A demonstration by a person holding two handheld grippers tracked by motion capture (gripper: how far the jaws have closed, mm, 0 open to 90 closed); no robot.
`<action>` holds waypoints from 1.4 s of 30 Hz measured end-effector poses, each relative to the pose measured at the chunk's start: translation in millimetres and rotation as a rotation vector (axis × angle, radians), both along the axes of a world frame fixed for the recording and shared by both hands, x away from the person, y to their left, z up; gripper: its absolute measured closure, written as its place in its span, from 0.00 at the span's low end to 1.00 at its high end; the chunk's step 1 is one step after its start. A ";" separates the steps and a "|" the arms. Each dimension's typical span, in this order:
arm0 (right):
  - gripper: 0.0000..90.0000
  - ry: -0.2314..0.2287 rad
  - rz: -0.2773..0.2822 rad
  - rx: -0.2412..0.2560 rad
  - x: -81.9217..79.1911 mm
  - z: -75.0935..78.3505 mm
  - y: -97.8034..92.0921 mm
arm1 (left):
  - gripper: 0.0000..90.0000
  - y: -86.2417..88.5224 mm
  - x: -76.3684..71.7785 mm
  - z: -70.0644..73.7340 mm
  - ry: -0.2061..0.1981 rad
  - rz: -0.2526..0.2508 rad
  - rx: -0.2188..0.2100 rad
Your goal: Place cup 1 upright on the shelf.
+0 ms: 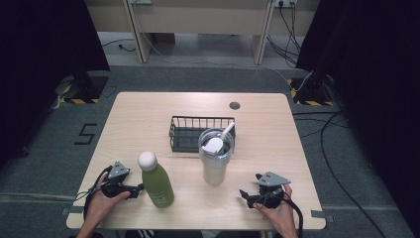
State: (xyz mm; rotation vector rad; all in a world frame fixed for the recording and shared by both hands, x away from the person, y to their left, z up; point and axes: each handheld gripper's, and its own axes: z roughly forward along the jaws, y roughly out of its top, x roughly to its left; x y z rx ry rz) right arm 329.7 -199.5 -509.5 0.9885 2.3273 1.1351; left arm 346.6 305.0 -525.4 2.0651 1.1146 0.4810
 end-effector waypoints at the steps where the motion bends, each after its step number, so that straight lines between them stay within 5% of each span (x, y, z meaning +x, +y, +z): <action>1: 0.17 -0.017 0.006 0.010 -1.0 1.6 1.7 | 0.12 0.0 0.0 0.0 -0.001 0.000 0.000; 11: 0.17 -0.102 0.058 0.058 -6.9 13.3 18.8 | 0.12 -0.1 0.0 0.0 -0.001 0.000 0.000; 26: 0.17 -0.127 0.123 0.112 0.7 15.1 44.0 | 0.12 0.0 0.0 0.0 0.000 0.000 0.000; 42: 0.17 -0.168 0.121 0.151 18.5 14.0 65.0 | 0.12 0.0 0.0 -0.1 -0.001 0.000 0.000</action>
